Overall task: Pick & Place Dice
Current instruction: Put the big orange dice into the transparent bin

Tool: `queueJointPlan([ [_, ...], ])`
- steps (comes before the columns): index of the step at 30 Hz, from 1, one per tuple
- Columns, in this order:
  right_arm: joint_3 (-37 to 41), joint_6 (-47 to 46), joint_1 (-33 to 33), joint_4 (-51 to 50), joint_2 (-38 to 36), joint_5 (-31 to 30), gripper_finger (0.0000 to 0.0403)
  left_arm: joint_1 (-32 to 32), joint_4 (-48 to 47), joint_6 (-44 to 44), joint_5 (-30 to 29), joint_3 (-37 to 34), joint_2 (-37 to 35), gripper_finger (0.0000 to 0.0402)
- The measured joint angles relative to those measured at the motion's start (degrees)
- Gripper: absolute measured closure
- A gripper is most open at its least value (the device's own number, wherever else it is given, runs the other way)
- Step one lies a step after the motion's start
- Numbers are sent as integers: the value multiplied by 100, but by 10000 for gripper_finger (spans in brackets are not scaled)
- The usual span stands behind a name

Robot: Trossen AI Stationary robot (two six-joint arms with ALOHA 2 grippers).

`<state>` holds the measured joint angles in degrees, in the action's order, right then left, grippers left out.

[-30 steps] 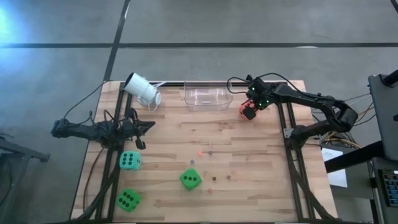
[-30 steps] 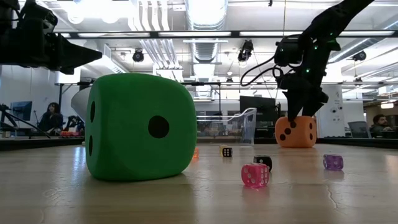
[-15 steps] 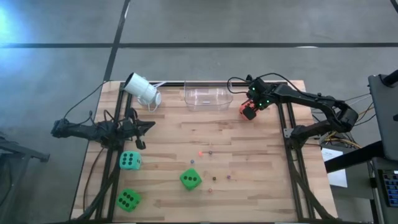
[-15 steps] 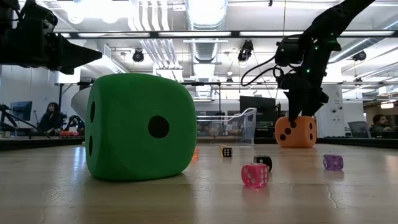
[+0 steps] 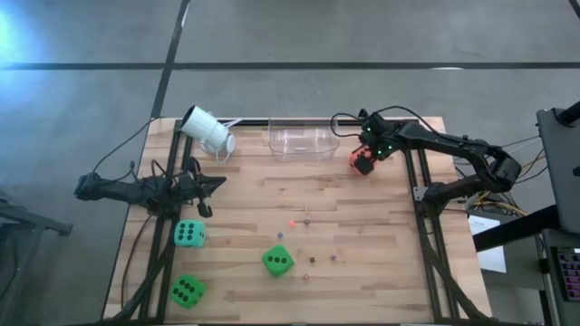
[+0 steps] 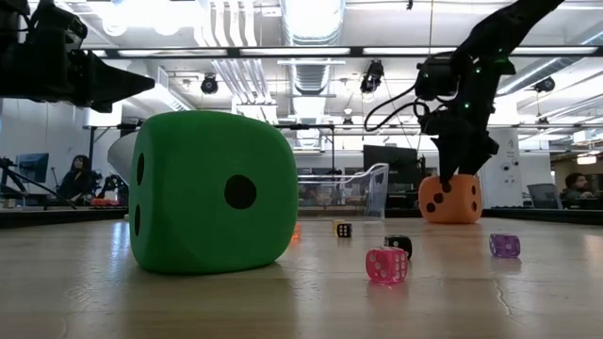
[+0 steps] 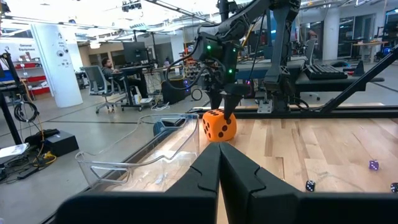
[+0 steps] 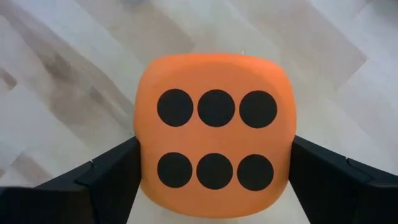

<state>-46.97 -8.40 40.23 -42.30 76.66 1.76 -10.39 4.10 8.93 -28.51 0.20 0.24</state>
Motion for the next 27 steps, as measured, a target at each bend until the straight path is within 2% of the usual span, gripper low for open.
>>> queueJointPlan([
  [11,-451,99,-5,-420,-108,-13,60,1,-1,0,0,-1,-1,391],
  [18,-1212,304,-182,-848,-415,-49,60,2,0,0,0,1,-1,391],
  [27,-2306,646,-474,-1239,-312,-219,60,0,0,0,1,0,1,391],
])
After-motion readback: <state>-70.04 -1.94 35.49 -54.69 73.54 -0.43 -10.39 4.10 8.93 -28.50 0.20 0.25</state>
